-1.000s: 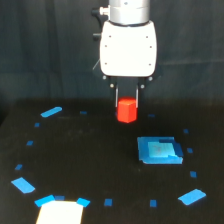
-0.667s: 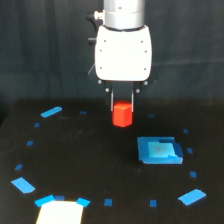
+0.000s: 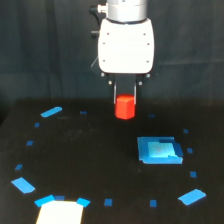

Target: Pick up the red object from the table

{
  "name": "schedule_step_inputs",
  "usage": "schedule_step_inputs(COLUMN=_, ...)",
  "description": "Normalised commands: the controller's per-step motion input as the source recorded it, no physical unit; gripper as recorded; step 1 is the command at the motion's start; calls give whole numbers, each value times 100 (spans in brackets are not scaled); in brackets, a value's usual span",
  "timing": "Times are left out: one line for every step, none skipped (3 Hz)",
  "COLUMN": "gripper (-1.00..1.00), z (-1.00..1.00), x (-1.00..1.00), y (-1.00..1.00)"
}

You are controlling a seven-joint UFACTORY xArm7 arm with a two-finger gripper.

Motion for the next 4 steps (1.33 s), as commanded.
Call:
schedule_step_inputs(gripper=-94, z=-25, x=-11, y=-6)
schedule_step_inputs(gripper=-100, z=59, x=-37, y=-10)
schedule_step_inputs(gripper=-100, z=-37, x=-35, y=5)
schedule_step_inputs(gripper=-100, z=75, x=8, y=18)
